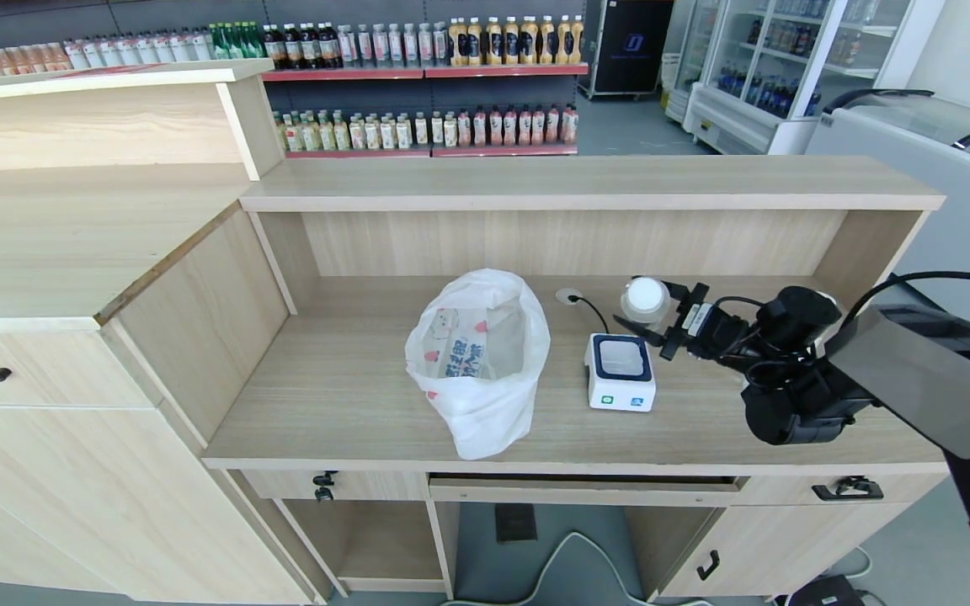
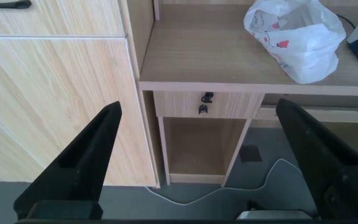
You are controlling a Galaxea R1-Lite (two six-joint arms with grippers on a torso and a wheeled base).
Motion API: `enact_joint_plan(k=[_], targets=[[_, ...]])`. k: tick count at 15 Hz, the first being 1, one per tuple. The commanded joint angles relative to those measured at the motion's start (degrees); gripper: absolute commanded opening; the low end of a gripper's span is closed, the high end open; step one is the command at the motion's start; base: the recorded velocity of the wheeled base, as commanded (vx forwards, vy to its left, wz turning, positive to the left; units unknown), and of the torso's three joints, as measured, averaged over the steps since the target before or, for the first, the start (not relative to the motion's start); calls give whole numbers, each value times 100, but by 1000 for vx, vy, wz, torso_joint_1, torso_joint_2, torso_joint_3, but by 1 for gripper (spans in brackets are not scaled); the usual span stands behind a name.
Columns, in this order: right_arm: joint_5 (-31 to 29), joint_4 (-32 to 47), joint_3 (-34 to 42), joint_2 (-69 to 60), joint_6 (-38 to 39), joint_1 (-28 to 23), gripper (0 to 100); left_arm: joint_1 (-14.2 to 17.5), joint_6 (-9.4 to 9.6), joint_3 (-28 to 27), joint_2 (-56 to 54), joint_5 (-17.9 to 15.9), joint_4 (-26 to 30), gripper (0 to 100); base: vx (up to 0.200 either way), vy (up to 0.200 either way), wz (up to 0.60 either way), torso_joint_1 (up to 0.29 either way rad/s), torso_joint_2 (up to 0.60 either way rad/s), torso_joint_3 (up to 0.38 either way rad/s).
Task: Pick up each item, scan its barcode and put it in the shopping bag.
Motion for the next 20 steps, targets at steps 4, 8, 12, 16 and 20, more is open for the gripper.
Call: enact_joint_plan(k=[4, 8, 12, 16, 20], targets=[[9, -3, -285, 261, 3, 129, 0, 0, 2, 0, -2, 0, 2, 100, 0, 0, 0, 0, 0, 0], [9, -3, -321, 367, 3, 138, 0, 0, 2, 0, -2, 0, 2, 100, 0, 0, 0, 0, 0, 0], [9, -3, -417, 463, 12, 147, 0, 0, 2, 0, -2, 0, 2, 100, 0, 0, 0, 0, 0, 0], [9, -3, -655, 578, 65, 235, 0, 0, 2, 0, -2, 0, 2, 100, 0, 0, 0, 0, 0, 0], [9, -3, -716, 648, 65, 261, 0, 0, 2, 0, -2, 0, 2, 100, 0, 0, 0, 0, 0, 0]])
